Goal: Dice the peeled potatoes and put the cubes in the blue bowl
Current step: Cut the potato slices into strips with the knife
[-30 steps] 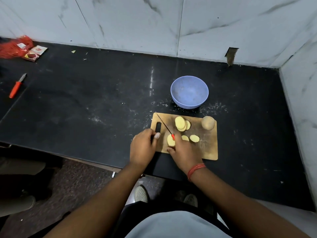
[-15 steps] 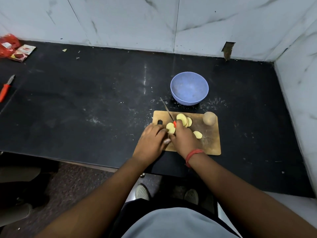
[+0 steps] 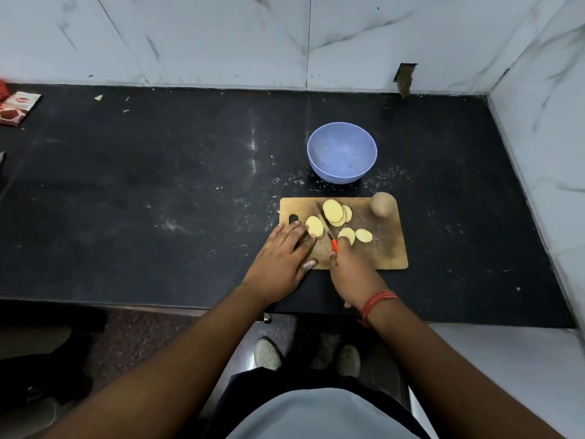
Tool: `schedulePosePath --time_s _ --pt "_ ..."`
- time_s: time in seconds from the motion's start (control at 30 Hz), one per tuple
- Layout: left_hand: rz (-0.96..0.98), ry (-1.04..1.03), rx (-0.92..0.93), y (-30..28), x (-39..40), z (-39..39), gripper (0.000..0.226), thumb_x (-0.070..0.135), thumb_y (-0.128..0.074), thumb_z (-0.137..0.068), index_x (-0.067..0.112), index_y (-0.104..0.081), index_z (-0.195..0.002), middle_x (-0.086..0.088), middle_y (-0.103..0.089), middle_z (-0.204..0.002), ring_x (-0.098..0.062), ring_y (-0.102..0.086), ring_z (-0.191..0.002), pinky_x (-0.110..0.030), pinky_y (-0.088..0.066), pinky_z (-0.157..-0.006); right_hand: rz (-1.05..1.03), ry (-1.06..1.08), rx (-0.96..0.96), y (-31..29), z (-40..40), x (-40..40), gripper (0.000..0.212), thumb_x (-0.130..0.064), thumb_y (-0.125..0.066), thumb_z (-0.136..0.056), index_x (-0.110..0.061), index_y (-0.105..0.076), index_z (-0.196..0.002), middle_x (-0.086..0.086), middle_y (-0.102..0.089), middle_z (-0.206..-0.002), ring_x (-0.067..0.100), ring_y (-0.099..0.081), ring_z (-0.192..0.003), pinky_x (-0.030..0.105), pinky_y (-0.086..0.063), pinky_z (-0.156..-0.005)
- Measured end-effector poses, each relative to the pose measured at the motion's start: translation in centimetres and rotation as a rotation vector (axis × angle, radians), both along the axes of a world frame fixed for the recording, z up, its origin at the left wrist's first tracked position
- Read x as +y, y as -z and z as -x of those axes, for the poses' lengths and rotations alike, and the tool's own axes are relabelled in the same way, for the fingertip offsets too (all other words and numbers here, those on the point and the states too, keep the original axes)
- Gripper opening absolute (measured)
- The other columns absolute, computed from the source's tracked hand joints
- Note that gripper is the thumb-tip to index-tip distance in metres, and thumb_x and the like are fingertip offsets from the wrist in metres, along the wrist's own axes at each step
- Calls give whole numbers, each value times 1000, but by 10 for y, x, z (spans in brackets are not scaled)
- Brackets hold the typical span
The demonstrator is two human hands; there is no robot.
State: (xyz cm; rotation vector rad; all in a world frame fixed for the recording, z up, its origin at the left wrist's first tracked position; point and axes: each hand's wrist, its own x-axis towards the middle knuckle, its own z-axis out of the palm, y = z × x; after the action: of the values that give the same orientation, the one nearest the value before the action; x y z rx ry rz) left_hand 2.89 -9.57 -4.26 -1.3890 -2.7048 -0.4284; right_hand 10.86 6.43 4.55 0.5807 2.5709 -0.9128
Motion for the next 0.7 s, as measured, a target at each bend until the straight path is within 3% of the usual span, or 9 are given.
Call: schedulePosePath --time_s 0.2,0.33,0.43,0.5,0.6,0.63,0.7 --pt "74 -21 32 -3 1 -3 54 45 -40 -104 13 -50 -146 -12 -41 -154 -30 -26 -150 -51 -20 -123 21 -45 -123 -8 3 1 25 -9 -34 -98 -8 -35 -124 6 -42 -82 33 -57 -66 49 -56 -47" --pt "93 40 35 -3 2 2 55 45 -41 -105 10 -48 -146 -13 -36 -159 -29 -22 -152 -50 -20 -123 38 -23 -250 -15 10 2 40 3 -36 -94 -8 -31 -132 13 -42 -90 30 -51 -55 30 -44 -29" --pt "93 76 40 -4 0 7 56 45 -41 -104 8 -49 -145 -15 -40 -157 -29 -24 -151 -48 -20 -124 57 109 -379 -17 19 -6 51 3 -34 -94 -12 -25 -141 22 -49 -101 37 -61 -59 44 -56 -45" --pt "103 109 61 -5 -2 11 57 45 -42 -104 6 -49 -145 -16 -42 -155 -29 -27 -150 -45 -17 -125 70 250 -470 -15 30 -15 52 -2 -32 -97 -16 -21 -145 24 -53 -92 37 -63 -63 49 -57 -56" --pt "117 152 69 -4 -2 17 57 44 -43 -105 4 -50 -144 -18 -44 -154 -31 -29 -149 -45 -18 -125 111 451 -587 -15 37 -19 35 -15 -36 -99 -10 -41 -133 21 -63 -85 31 -65 -77 52 -52 -79" --pt "119 158 71 -3 -2 17 56 44 -44 -105 4 -50 -144 -18 -44 -153 -31 -30 -149 -45 -19 -125 110 475 -581 -16 35 -19 32 -16 -37 -99 -10 -44 -130 21 -63 -88 31 -64 -79 50 -54 -79" --pt "114 167 75 -3 -1 18 56 43 -45 -104 3 -51 -142 -19 -46 -151 -33 -32 -148 -46 -21 -124 98 347 -413 -17 29 -20 37 -2 -42 -95 -9 -35 -130 25 -58 -100 35 -62 -66 41 -54 -45"
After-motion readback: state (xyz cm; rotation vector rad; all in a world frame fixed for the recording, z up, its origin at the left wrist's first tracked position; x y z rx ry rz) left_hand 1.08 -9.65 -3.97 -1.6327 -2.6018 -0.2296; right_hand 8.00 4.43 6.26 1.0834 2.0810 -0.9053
